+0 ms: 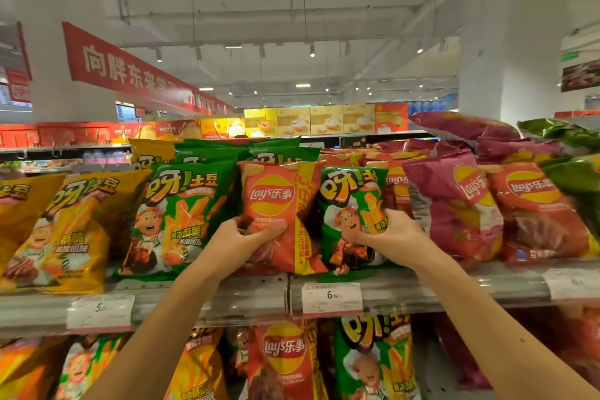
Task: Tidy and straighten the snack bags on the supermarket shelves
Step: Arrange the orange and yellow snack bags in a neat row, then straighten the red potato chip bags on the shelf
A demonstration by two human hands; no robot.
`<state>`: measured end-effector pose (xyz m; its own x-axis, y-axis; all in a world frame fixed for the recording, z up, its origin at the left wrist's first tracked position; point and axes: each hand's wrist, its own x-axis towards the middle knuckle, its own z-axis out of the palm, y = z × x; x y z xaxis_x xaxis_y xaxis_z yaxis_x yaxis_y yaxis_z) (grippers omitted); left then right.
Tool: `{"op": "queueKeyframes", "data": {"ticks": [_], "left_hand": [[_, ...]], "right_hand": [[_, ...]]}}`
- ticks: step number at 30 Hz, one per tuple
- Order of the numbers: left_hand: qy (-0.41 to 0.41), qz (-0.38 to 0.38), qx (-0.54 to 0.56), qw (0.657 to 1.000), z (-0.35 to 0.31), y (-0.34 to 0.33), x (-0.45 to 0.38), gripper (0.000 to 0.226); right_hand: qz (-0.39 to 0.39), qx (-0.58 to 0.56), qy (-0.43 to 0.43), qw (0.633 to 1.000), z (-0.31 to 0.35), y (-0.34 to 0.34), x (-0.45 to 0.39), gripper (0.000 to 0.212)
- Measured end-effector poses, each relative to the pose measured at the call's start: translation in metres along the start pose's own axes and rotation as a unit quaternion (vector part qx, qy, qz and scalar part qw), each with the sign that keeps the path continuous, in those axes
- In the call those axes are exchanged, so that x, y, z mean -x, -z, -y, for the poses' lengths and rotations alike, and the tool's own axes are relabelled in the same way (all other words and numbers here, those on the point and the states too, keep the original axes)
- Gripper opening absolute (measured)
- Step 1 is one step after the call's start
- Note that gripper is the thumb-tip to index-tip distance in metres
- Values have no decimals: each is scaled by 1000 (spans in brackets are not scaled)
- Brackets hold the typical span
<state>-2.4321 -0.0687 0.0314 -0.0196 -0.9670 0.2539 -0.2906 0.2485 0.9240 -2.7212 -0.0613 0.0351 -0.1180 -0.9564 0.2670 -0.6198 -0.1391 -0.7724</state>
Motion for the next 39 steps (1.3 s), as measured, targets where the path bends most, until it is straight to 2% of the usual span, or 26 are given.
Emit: {"op": "queueKeyframes", "data": {"ticks": [2,4,10,14,17,20,22,26,29,31,35,37,39], "left_hand": [[-8,-33,8,999,3,2,1,78],[-17,-58,25,998,7,3,0,85],[-44,-130,-25,990,11,-1,-2,93],[-39,-146,-49,987,10,-5,-7,92],[-40,-132,-31,990,2,-17,-10,92],[-71,-81,-9,994,-10,-42,-9,88],[-91,-49,-13,995,-18,-62,-7,80],[-90,6,-40,995,-29,-96,-4,83],[-73,46,-58,995,-36,-113,-4,107],[-57,46,-97,993,-40,-118,-3,119],[-24,55,-191,980,-44,-115,-2,105],[-46,60,-254,964,-40,-104,4,91],[-103,26,-332,937,-30,-86,16,84]], "right_hand": [[-16,15,25,999,1,-2,0,59],[-40,33,47,998,4,-2,3,60],[-125,74,89,985,13,6,24,65],[-141,37,146,978,17,13,43,68],[-162,-2,171,972,19,22,54,69],[-173,-61,182,966,19,36,64,62],[-178,-81,178,964,16,47,69,56],[-194,-107,148,964,1,63,77,53],[-201,-106,128,965,-9,68,81,52],[-206,-101,125,965,-12,67,84,50],[-191,-104,134,967,-8,55,88,45],[-178,-106,139,968,-2,47,88,48],[-173,-108,141,969,6,37,86,54]]}}
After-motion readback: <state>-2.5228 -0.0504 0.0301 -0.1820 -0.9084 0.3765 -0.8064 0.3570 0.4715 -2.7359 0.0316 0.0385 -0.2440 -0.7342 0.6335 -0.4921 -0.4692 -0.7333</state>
